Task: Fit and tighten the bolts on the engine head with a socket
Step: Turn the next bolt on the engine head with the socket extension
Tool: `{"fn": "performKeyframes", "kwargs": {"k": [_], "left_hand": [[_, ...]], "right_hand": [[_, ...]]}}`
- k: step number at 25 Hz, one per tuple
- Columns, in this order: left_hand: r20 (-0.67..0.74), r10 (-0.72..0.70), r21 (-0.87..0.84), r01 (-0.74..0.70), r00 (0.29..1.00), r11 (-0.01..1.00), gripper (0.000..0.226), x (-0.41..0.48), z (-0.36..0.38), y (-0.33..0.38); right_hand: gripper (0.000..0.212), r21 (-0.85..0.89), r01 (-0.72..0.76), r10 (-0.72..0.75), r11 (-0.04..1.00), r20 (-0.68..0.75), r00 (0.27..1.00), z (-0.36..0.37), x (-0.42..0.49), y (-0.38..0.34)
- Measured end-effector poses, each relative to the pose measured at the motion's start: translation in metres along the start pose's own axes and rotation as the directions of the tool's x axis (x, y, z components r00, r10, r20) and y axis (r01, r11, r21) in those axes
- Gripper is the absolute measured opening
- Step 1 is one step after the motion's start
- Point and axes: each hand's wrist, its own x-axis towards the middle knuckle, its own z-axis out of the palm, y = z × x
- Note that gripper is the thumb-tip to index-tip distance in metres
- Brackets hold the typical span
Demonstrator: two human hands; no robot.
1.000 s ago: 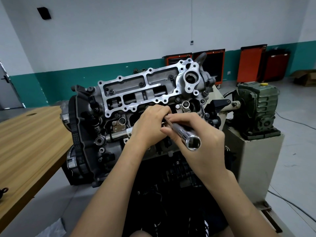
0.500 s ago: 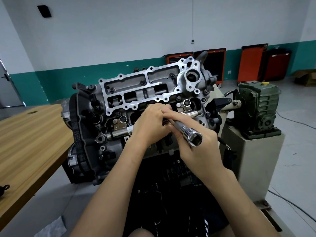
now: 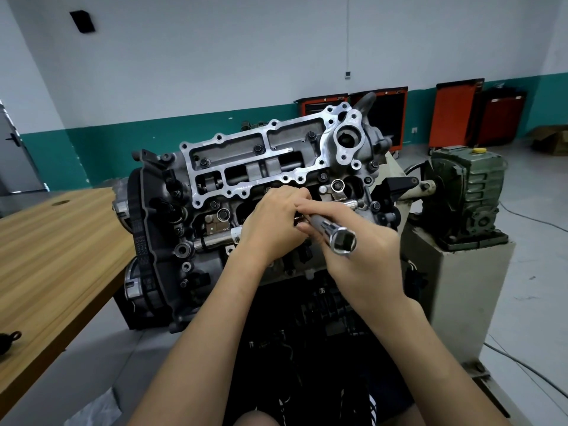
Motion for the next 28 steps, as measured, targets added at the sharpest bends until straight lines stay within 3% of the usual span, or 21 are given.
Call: {"fn": "performKeyframes", "kwargs": {"k": [3,8,13,18,23,28], "left_hand": [[-0.002,0.013,0.024,-0.013,1.000,1.000,0.012,0.0009,0.0001,-0.0005],[-0.013,-0.039,-0.036,0.039,0.999,0.999,0.012,-0.0006,-0.0014,0.0003],[-0.019,0.014,0.010,-0.014,1.000,1.000,0.012,0.0010,-0.0006,0.0008],[-0.051,-0.049,-0.070,0.045,0.997,0.997,0.012,-0.0015,0.0005,-0.0008],[-0.012,0.017,0.016,-0.017,1.000,1.000,0.009,0.0018,0.0021,-0.0024],[-0.041,-0.029,-0.041,0.027,0.999,0.999,0.013,-0.0011,0.0004,-0.0007]], "right_hand": [[0.025,0.003,-0.035,0.035,0.999,-0.097,0.995,-0.0031,-0.0003,0.0004],[0.031,0.081,0.017,-0.019,0.997,0.020,1.000,0.0026,-0.0028,-0.0037],[0.020,0.087,-0.031,0.039,0.996,-0.092,0.995,-0.0033,0.0018,-0.0019],[0.026,0.085,-0.030,0.028,0.996,0.025,0.999,-0.0003,-0.0017,-0.0023],[0.020,0.098,-0.087,0.095,0.991,-0.086,0.992,-0.0038,0.0018,0.0004],[0.029,0.046,-0.009,0.008,0.999,0.016,1.000,0.0008,-0.0033,-0.0016]]}}
